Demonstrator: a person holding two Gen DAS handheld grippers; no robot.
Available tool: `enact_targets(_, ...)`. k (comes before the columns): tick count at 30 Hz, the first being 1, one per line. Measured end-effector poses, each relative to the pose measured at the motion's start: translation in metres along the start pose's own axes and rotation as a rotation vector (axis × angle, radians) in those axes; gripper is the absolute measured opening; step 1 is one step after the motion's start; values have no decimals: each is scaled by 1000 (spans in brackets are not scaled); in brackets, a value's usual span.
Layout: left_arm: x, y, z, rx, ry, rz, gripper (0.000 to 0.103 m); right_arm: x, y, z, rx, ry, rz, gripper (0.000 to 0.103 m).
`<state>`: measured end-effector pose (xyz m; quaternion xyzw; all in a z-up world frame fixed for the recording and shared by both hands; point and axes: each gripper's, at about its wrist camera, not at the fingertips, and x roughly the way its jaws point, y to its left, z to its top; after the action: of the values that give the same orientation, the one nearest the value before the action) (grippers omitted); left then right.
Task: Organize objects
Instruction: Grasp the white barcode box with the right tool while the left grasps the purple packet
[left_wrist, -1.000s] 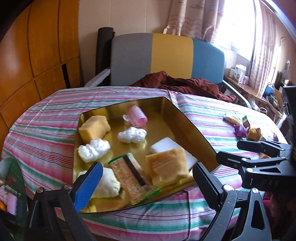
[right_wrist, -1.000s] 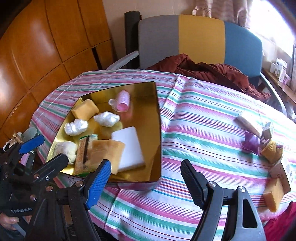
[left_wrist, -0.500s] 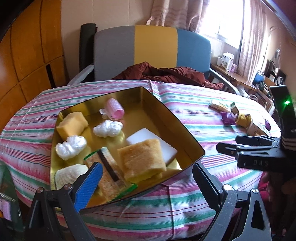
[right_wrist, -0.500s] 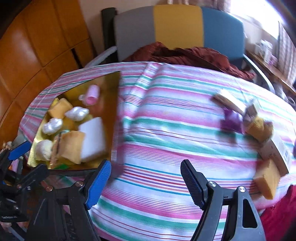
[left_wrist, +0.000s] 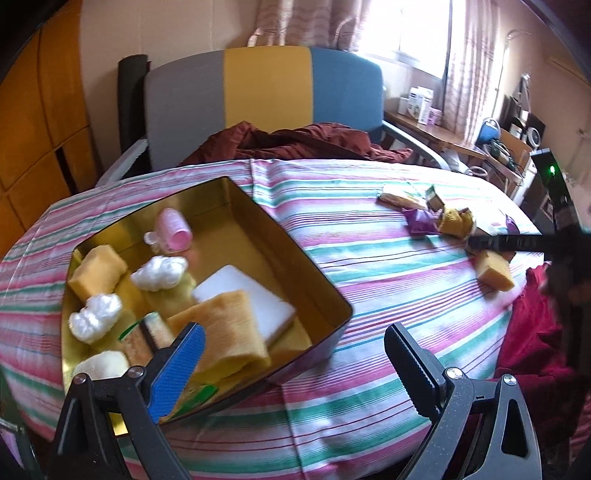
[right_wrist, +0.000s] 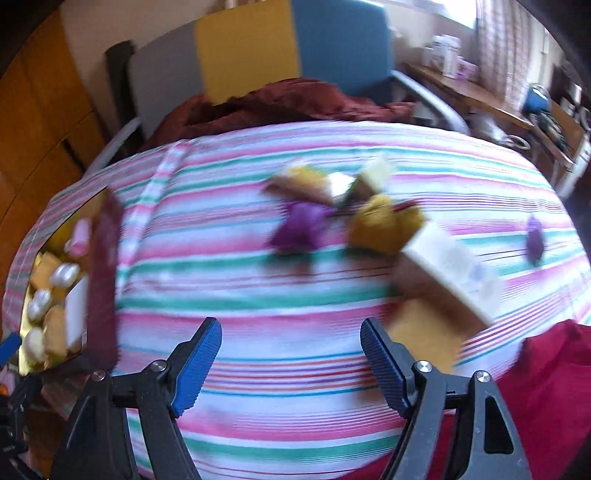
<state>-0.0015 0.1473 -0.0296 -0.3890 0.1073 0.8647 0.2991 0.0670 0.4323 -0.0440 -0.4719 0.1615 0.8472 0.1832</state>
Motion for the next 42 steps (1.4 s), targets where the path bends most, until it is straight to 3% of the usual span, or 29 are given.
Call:
enact_targets(10,13,-31,13,74,7,-61,98,9,-82,40,-7,38,-206,80)
enact_targets(16,25,-52,23,116,21,-93,99,36,-98,47,-59,108,-255,83)
enact_targets(22,44,-70,34,143,53,-113,99,53,-106,40,-50,137,-218,79)
enact_targets(26,56,-81,44,140,69,-127,99,53,-118,38,1,115,-216,51)
enact_targets(34,93,-117,74,124,78,-172,99,54,-131,41,61,98,-261,50)
enact_targets(42,151,-140,107,57,169,-222,99,56,-135,42,77,101,-247,51)
